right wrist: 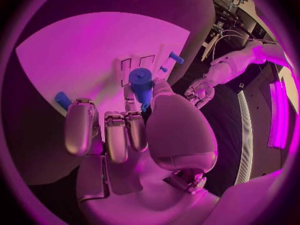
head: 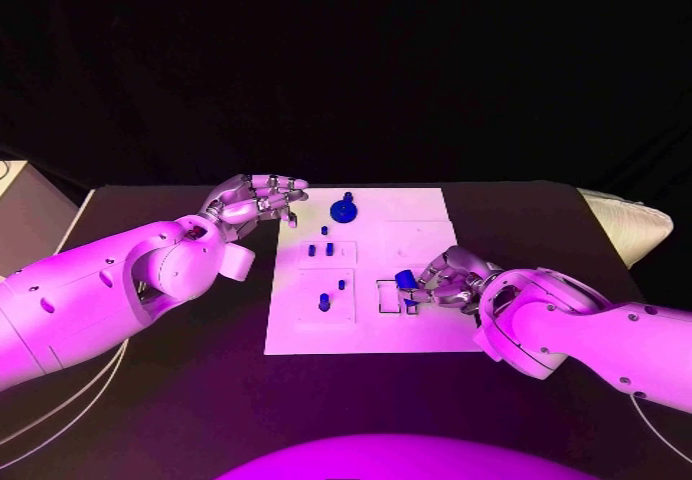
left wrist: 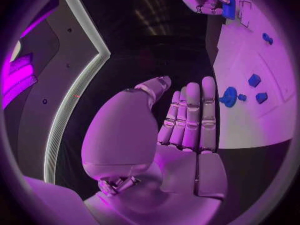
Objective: Assemble the parts on the task board
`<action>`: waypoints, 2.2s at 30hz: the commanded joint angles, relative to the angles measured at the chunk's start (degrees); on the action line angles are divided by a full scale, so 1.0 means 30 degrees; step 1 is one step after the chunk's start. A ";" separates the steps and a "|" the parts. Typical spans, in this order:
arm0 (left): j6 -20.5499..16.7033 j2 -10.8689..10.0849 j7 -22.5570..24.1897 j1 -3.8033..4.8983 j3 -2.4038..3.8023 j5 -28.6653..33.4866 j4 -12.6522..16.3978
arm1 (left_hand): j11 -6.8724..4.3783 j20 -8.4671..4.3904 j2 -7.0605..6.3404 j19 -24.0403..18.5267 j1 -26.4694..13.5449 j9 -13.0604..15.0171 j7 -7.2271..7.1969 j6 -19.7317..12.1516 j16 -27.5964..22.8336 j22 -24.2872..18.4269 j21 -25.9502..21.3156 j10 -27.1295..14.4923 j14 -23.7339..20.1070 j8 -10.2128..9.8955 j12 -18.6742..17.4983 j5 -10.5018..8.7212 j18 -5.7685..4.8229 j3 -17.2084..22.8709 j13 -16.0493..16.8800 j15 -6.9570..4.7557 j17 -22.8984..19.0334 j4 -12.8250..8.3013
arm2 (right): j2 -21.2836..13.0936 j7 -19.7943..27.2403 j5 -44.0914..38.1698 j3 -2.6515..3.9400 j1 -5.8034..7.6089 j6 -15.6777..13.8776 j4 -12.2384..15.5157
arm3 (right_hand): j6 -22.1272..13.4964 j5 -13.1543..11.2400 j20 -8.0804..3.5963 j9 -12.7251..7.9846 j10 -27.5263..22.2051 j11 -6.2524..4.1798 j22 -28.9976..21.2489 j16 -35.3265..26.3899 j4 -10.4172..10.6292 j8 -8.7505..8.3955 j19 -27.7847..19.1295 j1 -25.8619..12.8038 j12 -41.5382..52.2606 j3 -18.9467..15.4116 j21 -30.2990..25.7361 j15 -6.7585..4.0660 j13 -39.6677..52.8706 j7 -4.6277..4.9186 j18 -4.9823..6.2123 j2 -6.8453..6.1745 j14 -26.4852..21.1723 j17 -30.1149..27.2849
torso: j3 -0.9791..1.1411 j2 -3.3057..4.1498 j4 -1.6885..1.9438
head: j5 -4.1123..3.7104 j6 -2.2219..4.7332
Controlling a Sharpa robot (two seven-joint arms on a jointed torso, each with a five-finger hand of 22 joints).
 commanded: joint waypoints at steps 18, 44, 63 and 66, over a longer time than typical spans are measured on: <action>0.0373 0.0060 0.0063 -0.0007 0.0018 0.0054 0.0043 | 0.0014 -0.0055 0.0114 0.0148 -0.0015 -0.0024 -0.0015 -0.0129 0.0142 -0.0039 -0.0110 -0.0045 0.0046 0.0130 0.0138 -0.0070 0.0280 -0.0089 0.0022 0.0080 0.0007 0.0066 | 0.1606 -0.0517 -0.0187 -0.0060 -0.0193 0.1197 -0.1068 | 0.0204 -0.0375 -0.0048 0.0053 0.0942 -0.0123 0.1696 0.0061 -0.0006 0.0145 0.0117 -0.0249 0.0133 -0.0033 -0.0025 -0.0087 0.3548 -0.0008 -0.0216 -0.0208 0.1789 0.4013 | 0.0014 0.0011 0.0023 | 0.0064 -0.0070; 0.0345 0.0007 0.0031 -0.0007 0.0018 0.0055 0.0037 | 0.0020 -0.0052 0.0144 0.0161 -0.0061 -0.0025 -0.0012 -0.0131 0.0158 -0.0058 -0.0138 -0.0079 0.0039 0.0140 0.0161 -0.0067 0.0276 -0.0109 0.0024 0.0086 0.0010 0.0139 | 0.1984 -0.0269 -0.1279 -0.0059 -0.0201 0.1124 -0.1328 | 0.0251 -0.4397 -0.0083 0.0094 0.0964 -0.0185 0.1908 0.0093 0.0051 0.0755 0.0184 -0.2874 0.0014 -0.1441 0.0001 -0.0137 0.3603 -0.0095 -0.0236 -0.0292 0.1815 0.4146 | 0.0027 0.0003 0.0001 | 0.0016 -0.0076; 0.0413 -0.0008 0.0036 -0.0009 0.0018 0.0117 0.0023 | 0.0020 -0.0050 0.0159 0.0168 -0.0076 -0.0027 -0.0013 -0.0137 0.0165 -0.0070 -0.0154 -0.0097 0.0034 0.0144 0.0174 -0.0064 0.0276 -0.0116 0.0025 0.0088 0.0011 0.0174 | 0.1187 0.0432 -0.2345 -0.0059 -0.0263 0.1118 -0.0754 | 0.0076 -0.5350 -0.0091 0.0124 0.0982 -0.0198 0.2024 0.0094 0.0027 0.1153 0.0216 -0.3553 -0.0061 -0.1081 -0.0071 -0.0149 0.3652 -0.0112 -0.0239 -0.0673 0.1818 0.4164 | 0.0037 0.0007 -0.0012 | 0.0073 -0.0110; 0.0414 -0.0011 0.0034 -0.0010 0.0018 0.0118 0.0016 | 0.0020 -0.0050 0.0159 0.0168 -0.0076 -0.0027 -0.0013 -0.0137 0.0165 -0.0070 -0.0154 -0.0097 0.0034 0.0144 0.0174 -0.0064 0.0276 -0.0116 0.0025 0.0088 0.0011 0.0174 | 0.0920 0.0778 -0.2325 -0.0058 -0.0272 0.1103 -0.0492 | 0.0041 -0.5058 -0.0096 0.0114 0.1007 -0.0204 0.2056 0.0101 0.0001 0.1212 0.0229 -0.3027 -0.0038 -0.0985 -0.0064 -0.0154 0.3694 -0.0117 -0.0244 -0.0546 0.1823 0.4191 | 0.0039 0.0006 -0.0022 | 0.0118 -0.0123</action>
